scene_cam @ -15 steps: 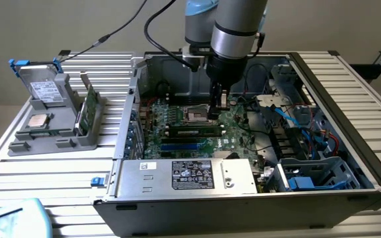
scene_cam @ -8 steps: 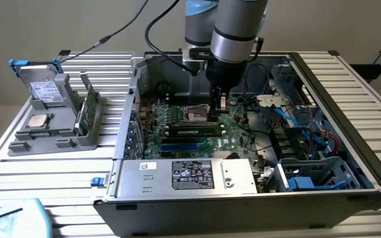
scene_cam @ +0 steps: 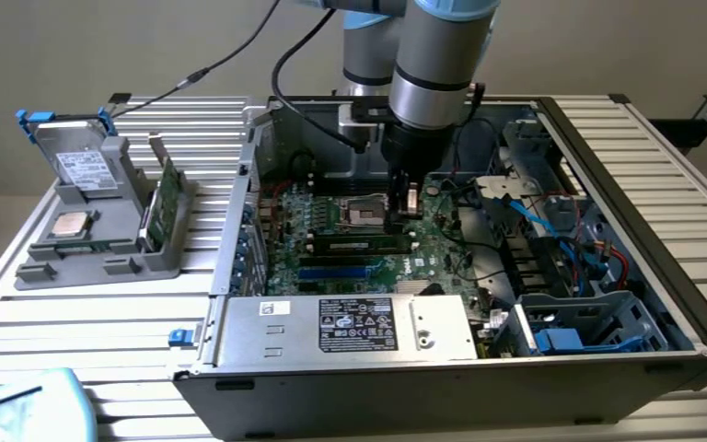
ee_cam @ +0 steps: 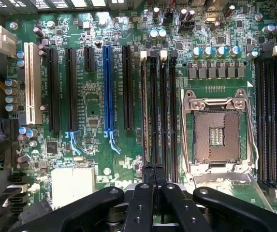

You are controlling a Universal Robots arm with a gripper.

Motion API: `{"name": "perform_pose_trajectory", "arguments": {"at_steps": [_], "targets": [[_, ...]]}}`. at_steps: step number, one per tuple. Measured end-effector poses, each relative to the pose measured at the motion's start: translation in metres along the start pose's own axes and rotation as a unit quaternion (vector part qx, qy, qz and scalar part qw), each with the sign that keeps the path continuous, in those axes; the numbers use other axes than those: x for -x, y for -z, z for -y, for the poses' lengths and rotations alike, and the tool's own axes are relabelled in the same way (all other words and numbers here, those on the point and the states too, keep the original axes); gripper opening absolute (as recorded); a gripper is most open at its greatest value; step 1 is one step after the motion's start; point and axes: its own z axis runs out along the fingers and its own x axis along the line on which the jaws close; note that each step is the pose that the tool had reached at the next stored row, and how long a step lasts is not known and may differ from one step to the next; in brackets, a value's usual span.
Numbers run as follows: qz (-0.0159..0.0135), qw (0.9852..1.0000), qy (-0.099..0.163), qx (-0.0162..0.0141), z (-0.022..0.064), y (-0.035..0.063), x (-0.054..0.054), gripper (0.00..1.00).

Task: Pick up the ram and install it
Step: 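Press down the ram until it locks into place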

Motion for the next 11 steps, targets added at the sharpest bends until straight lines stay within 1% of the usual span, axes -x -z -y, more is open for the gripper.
{"name": "perform_pose_trajectory", "arguments": {"at_steps": [6, 11], "targets": [[0.0000, 1.0000, 0.000, 0.0000, 0.0004, -0.0053, 0.0006, 0.13], [-0.0007, 1.0000, 0.000, 0.0000, 0.0004, -0.0062, 0.0007, 0.13]]}}
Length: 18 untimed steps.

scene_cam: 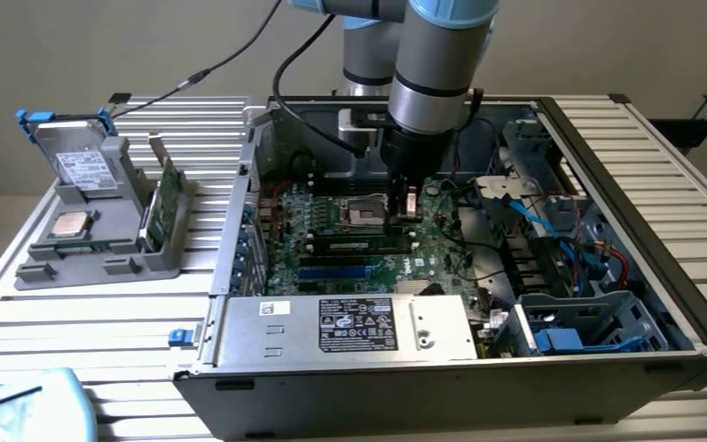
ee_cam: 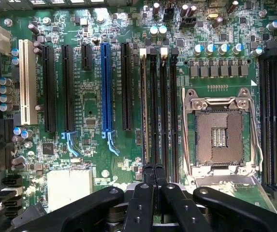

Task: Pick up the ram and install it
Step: 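Press down the ram until it locks into place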

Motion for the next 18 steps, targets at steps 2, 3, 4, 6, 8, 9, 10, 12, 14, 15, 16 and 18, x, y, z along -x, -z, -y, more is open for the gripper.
{"name": "perform_pose_trajectory", "arguments": {"at_steps": [2, 3, 4, 6, 8, 9, 10, 12, 14, 15, 16, 18], "targets": [[0.0001, 1.0000, 0.000, -0.0001, 0.0000, -0.0004, 0.0000, 0.13], [0.0002, 1.0000, 0.000, -0.0001, 0.0001, -0.0010, 0.0001, 0.13], [0.0001, 1.0000, 0.000, -0.0001, 0.0001, -0.0017, 0.0001, 0.13], [0.0000, 1.0000, 0.000, -0.0001, 0.0002, -0.0030, 0.0001, 0.13], [-0.0003, 1.0000, 0.000, 0.0000, 0.0002, -0.0032, 0.0000, 0.13], [-0.0004, 1.0000, 0.000, 0.0000, 0.0002, -0.0033, 0.0001, 0.13], [-0.0005, 1.0000, 0.000, 0.0000, 0.0003, -0.0033, 0.0001, 0.13], [-0.0007, 1.0000, 0.000, 0.0000, 0.0003, -0.0034, 0.0001, 0.13], [-0.0005, 1.0000, 0.000, -0.0001, 0.0003, -0.0044, 0.0002, 0.13], [-0.0008, 1.0000, 0.000, -0.0001, 0.0004, -0.0050, 0.0001, 0.13], [-0.0009, 1.0000, 0.000, 0.0000, 0.0004, -0.0055, 0.0001, 0.13], [-0.0010, 1.0000, 0.000, 0.0000, 0.0005, -0.0066, 0.0001, 0.13]]}}
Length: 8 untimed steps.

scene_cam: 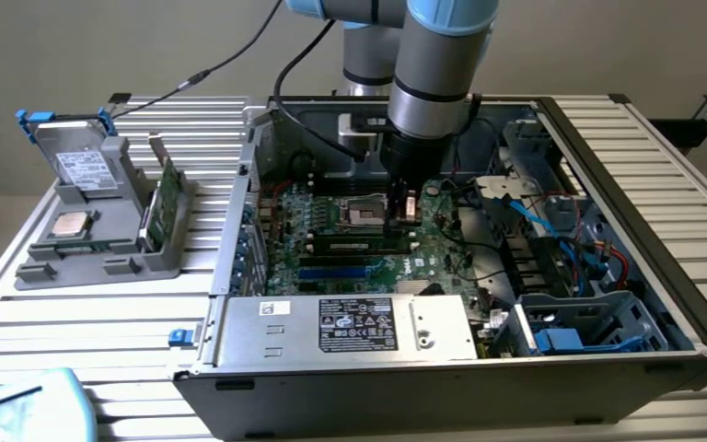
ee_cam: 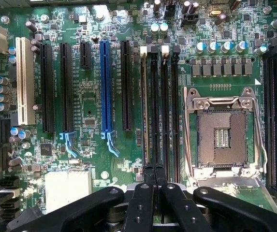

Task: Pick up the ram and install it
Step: 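Press down the ram until it locks into place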

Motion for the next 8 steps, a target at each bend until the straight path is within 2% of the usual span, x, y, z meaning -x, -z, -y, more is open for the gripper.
{"name": "perform_pose_trajectory", "arguments": {"at_steps": [8], "targets": [[0.0001, 1.0000, 0.000, 0.0000, 0.0001, -0.0016, 0.0001, 0.13]]}}
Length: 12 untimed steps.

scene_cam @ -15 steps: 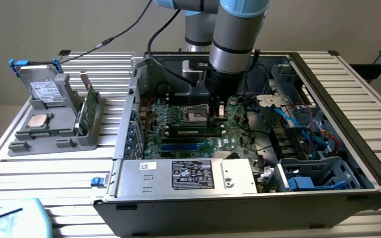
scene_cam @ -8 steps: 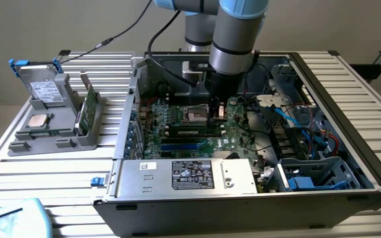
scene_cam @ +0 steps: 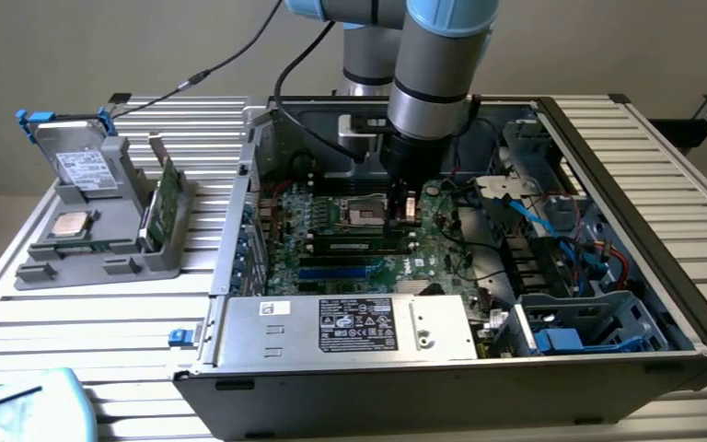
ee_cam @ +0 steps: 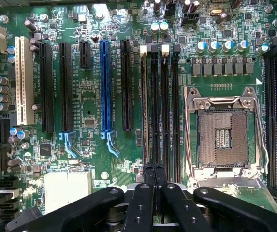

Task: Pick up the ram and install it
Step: 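Press down the ram until it locks into place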

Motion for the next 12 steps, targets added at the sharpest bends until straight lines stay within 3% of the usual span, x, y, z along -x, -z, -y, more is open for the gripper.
{"name": "perform_pose_trajectory", "arguments": {"at_steps": [7, 12], "targets": [[0.0000, 1.0000, 0.000, 0.0000, -0.0036, 0.0060, 0.000, 0.13], [-0.0001, 1.0000, 0.000, -0.0018, -0.0130, 0.0055, -0.001, 0.13]]}}
